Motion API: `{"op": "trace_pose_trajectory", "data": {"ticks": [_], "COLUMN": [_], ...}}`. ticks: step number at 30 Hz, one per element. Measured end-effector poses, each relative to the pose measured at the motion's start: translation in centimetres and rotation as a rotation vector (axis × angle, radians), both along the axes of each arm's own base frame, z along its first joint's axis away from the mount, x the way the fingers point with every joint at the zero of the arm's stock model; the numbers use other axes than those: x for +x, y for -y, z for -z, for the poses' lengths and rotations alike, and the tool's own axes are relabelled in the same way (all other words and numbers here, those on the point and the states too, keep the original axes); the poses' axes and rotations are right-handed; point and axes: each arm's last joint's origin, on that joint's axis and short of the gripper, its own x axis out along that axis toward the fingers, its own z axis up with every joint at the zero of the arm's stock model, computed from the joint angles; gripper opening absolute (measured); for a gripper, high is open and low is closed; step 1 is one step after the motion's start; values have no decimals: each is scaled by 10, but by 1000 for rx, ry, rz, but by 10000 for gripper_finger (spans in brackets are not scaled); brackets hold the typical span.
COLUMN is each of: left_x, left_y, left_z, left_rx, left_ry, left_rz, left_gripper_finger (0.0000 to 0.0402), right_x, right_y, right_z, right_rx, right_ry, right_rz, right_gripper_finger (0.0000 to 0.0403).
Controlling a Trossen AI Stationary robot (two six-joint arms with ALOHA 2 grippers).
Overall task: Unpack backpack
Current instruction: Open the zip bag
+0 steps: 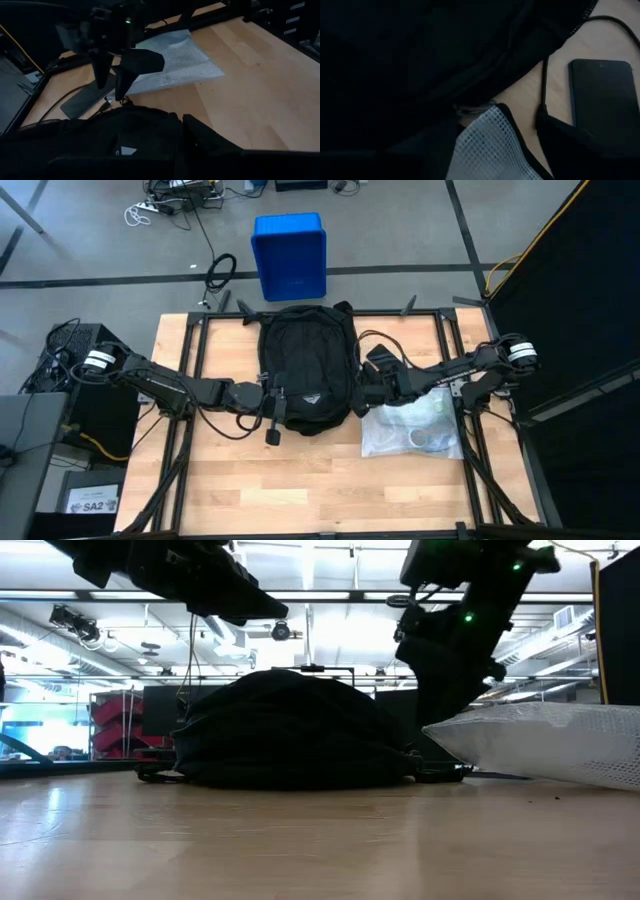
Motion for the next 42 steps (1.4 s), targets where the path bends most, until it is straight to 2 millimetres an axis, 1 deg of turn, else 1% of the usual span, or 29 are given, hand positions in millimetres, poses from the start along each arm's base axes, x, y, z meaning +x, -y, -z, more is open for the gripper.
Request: {"op": "trace_pose_trajectory", "data": {"ticks": [4,7,10,13,16,19,21,25,26,29,31,34,38,42], "left_x": [0,-1,-1,-1,-1,-1,-1,-1,-1,-1,-1,-1,-1,-1], "left_y": [0,0,0,0,0,0,0,0,0,0,0,0,0,0], "left_z": [0,2,3,3,3,3,3,3,3,3,3,3,3,3], "left_rx": [-19,-20,-19,-37,-39,-39,-39,-39,-39,-38,-38,-37,-36,-27], "left_ry": [-6,-25,-31,-32,-32,-32,-32,-32,-32,-32,-33,-34,-34,-34], "left_rz": [-7,-9,-10,-16,-18,-17,-17,-18,-17,-17,-17,-17,-17,-14], "left_gripper_finger": [0,0,0,0,0,0,0,0,0,0,0,0,0,0], "right_x": [0,-4,-12,-21,-28,-30,-30,-28,-27,-21,-14,2,25,39], "right_y": [10,15,17,17,16,12,10,6,5,2,-2,-14,-36,-64], "right_z": [3,10,20,31,39,42,43,42,42,40,35,17,-21,-66], "right_rx": [56,96,112,115,117,131,155,155,145,130,123,96,47,-28], "right_ry": [-4,-28,-58,-103,-135,-150,-151,-151,-154,-107,-66,24,160,281], "right_rz": [14,19,42,49,45,30,14,-60,-93,-157,-184,-270,-412,-528], "right_gripper_finger": [299,323,332,321,287,228,173,40,21,14,6,2,1,0]}}
